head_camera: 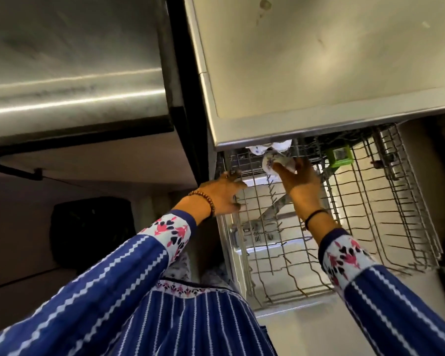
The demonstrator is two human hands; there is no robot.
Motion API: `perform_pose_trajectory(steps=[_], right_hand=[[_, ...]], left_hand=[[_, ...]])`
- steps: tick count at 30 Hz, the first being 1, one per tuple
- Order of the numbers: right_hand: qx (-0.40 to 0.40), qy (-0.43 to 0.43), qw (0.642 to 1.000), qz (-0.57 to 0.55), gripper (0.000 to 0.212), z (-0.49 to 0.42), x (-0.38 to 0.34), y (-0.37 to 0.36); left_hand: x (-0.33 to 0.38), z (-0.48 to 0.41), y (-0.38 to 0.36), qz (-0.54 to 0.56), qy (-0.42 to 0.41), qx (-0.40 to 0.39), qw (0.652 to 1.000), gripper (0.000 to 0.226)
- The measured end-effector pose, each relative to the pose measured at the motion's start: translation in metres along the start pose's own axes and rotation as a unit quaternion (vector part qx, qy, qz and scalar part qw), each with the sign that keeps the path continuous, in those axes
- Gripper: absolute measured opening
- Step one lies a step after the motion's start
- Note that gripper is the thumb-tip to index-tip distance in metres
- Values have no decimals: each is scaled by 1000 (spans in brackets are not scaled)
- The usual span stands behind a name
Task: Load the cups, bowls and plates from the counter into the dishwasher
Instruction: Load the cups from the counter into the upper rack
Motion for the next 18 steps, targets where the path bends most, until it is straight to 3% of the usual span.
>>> perform_pose_trajectory(steps=[2,6,13,18], right_hand=[[9,34,996,85,57,-17,-6,-9],[5,77,988,132,55,-40,-4,-30],[-27,32,984,173,56,-55,8,-54],[-34,33,984,170,34,-51,13,-58]], left_hand=[[1,2,-1,13,-1,1,1000,71],[0,2,-5,48,0,6,999,70],[0,4,-7,72,0,15,997,68],[-2,1,-10,88,4,16,996,66]])
Point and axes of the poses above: each hand's wrist, its own z-axis away from the middle knuckle, its own y-axis out of the back of the hand, x = y × z, the point moved 6 cm from there along -z, towards the middle knuckle, and after that the axes turned 2 degrees about -z, right-handed, at the moved point
